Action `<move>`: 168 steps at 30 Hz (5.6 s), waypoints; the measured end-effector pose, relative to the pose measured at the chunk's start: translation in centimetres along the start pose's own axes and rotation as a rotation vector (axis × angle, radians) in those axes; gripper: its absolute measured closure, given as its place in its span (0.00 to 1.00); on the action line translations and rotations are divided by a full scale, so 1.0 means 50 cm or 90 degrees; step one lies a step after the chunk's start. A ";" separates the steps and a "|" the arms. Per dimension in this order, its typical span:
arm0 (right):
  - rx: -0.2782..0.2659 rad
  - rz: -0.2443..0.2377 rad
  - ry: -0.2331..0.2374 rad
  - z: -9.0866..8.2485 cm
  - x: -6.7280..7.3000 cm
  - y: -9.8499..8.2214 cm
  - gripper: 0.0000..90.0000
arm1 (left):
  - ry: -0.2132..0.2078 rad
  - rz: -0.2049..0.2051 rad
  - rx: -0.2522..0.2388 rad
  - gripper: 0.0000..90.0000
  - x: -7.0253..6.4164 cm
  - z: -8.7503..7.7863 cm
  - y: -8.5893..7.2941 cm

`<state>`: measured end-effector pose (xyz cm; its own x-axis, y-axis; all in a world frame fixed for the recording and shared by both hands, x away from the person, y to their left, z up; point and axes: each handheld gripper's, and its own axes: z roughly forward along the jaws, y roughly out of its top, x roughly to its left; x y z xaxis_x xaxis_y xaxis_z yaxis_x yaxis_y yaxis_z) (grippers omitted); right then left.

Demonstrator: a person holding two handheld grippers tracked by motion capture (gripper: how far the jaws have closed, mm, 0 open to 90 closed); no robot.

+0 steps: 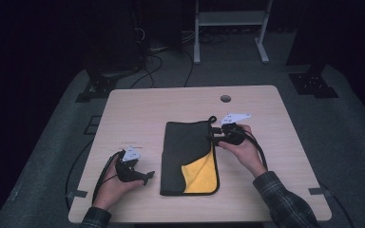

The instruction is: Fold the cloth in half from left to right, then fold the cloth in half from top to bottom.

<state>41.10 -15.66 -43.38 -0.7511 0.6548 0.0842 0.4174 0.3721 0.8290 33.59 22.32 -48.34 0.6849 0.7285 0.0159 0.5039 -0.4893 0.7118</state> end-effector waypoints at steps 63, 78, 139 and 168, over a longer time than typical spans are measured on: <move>0.076 -0.077 0.186 0.011 0.167 -0.061 0.93 | 0.000 0.000 0.001 0.00 0.000 0.000 0.000; 0.080 -0.080 0.173 -0.083 0.149 -0.113 0.92 | 0.000 0.002 0.000 0.00 0.000 0.000 0.000; 0.041 -0.011 0.029 -0.030 -0.010 -0.055 0.44 | -0.030 0.000 -0.042 0.54 0.038 0.044 0.134; 0.072 0.058 -0.057 0.136 -0.132 0.001 0.57 | -0.005 -0.035 -0.050 0.60 0.131 0.189 0.241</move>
<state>49.55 -15.50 -47.65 -0.6615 0.7429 0.1024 0.5398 0.3769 0.7528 49.13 16.67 -46.28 0.6614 0.7494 -0.0295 0.4981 -0.4095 0.7643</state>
